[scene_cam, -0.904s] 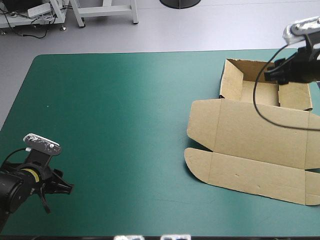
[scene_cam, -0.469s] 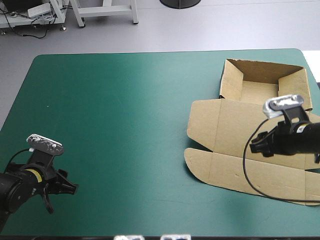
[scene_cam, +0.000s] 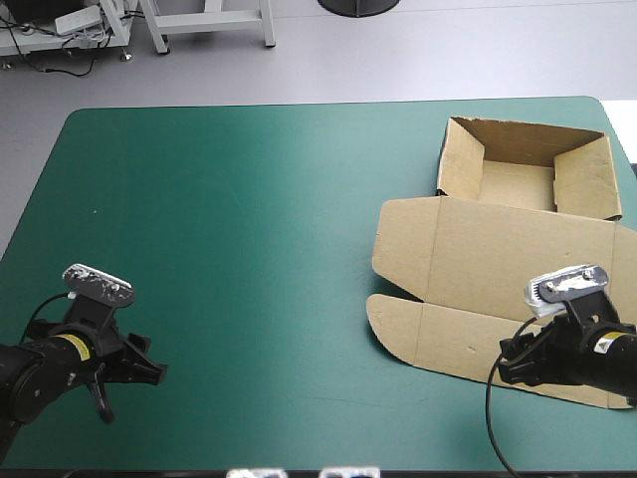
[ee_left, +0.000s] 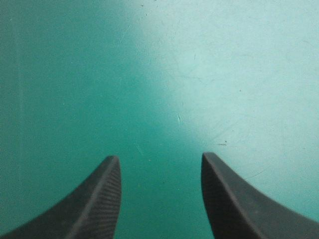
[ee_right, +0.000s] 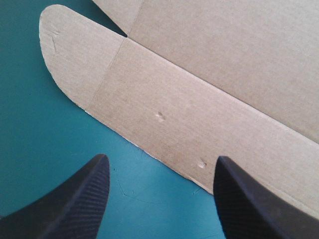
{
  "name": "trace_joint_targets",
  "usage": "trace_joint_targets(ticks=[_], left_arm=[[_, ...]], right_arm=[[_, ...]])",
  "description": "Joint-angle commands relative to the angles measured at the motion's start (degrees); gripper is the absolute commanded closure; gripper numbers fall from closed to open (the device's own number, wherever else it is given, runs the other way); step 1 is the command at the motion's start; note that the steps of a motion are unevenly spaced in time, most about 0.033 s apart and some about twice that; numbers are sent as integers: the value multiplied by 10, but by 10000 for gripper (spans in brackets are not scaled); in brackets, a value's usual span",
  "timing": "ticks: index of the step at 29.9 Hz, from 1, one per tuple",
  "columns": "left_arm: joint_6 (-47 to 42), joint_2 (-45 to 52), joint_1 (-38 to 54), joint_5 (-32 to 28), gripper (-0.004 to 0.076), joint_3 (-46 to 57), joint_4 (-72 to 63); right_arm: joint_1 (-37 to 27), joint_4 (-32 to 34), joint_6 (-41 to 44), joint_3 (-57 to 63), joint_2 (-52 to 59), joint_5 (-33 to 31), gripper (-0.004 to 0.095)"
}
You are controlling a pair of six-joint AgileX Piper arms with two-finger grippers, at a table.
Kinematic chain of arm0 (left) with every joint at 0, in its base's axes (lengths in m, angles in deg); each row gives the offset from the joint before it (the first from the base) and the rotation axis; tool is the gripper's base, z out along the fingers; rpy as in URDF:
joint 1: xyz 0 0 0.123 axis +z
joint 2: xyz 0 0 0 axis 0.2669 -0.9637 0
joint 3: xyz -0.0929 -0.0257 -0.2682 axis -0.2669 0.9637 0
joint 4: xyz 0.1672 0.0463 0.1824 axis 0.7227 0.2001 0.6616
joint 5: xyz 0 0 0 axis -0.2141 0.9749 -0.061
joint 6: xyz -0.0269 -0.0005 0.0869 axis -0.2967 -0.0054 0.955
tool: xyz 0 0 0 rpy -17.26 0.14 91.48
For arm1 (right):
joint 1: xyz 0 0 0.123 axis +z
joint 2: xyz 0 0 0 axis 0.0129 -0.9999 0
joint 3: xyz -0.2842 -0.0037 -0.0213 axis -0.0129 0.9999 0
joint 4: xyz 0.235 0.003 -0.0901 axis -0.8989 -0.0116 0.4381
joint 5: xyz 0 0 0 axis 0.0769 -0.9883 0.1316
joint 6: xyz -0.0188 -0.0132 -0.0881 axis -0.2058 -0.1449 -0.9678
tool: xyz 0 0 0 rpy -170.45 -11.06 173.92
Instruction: Fold the box
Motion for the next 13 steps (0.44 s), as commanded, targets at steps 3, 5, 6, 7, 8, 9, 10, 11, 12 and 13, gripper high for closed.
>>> trace_joint_targets(ticks=[3, 5, 6, 7, 8, 9, 10, 11, 12, 13], left_arm=[[2, 1, 1, -28, 363, -16, -6], [2, 7, 1, -27, 363, -16, -9], [2, 13, 1, -28, 363, -16, -9], [2, 19, 1, -32, 363, -16, -9], [2, 24, 1, -35, 363, -16, -9], [2, 30, 1, -35, 363, -16, -9], [2, 33, 1, -35, 363, -16, -9], [2, 36, 1, -34, 363, -16, -9], [2, 40, 1, -30, 363, -16, -9], [2, 40, 1, -25, 363, -16, -9]], right_arm=[[-1, 10, -8, -13, 15, 39, 338], [-1, 11, -8, -13, 15, 44, 338], [-1, 11, -8, -13, 15, 44, 338], [-1, 12, -8, -13, 15, 44, 338], [-1, 12, -8, -13, 15, 45, 338], [-1, 12, -8, -13, 15, 46, 338], [-1, 12, -8, -13, 15, 46, 338], [-1, 12, -8, -13, 15, 46, 338], [-1, 12, -8, -13, 15, 44, 338], [-1, 12, -8, -13, 15, 44, 338]])
